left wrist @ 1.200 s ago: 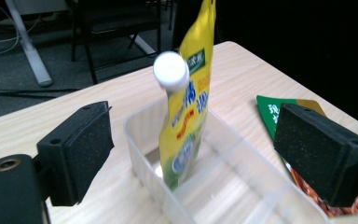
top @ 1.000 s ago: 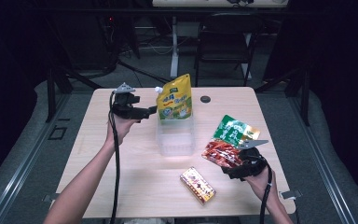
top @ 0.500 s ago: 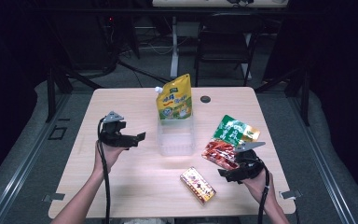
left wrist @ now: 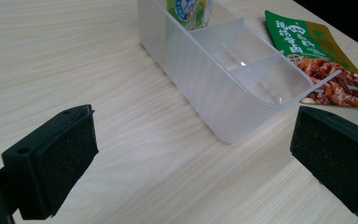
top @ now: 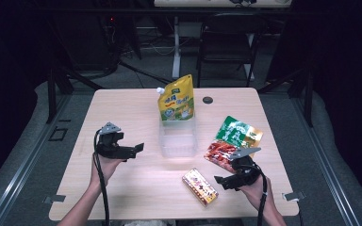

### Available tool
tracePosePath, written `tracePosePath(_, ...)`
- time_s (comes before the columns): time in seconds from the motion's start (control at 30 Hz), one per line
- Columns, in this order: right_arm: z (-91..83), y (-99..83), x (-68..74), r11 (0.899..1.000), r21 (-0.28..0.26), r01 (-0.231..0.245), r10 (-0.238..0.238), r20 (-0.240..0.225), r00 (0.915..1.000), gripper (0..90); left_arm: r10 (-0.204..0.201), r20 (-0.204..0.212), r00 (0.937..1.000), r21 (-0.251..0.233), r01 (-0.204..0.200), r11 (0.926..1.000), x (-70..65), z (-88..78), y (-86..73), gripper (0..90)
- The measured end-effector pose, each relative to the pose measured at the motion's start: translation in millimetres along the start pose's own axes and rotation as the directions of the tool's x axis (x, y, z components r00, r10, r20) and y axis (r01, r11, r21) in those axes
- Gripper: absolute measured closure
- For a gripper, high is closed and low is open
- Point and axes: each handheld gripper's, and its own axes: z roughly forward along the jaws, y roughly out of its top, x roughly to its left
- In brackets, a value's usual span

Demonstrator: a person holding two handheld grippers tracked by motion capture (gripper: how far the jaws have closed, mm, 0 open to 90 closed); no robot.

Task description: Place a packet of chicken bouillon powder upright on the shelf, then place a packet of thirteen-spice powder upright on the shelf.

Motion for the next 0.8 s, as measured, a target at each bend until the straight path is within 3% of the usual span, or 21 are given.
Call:
tracePosePath(0.27,1.7,-1.9,10.7,1.000,0.016,0.010,-0.009,-0.010,0.9999,12.3,0.005,-0.003,1.0000,0.023,-0.005,0.9997,-4.9,2.2,-1.9,0.2)
tracePosePath(0.5,1.9,-1.8,18.1,1.000,0.016,0.025,-0.024,-0.034,0.9991,13.0,-0.044,0.002,0.9990,0.060,0.044,0.9972,-4.7,2.4,-15.4,0.2)
tracePosePath(0.8,2.4,1.8,25.3,0.999,0.026,0.026,-0.025,-0.032,0.9992,13.9,-0.034,-0.009,0.9994,0.050,0.034,0.9982,-13.1,-1.1,-16.1,1.2)
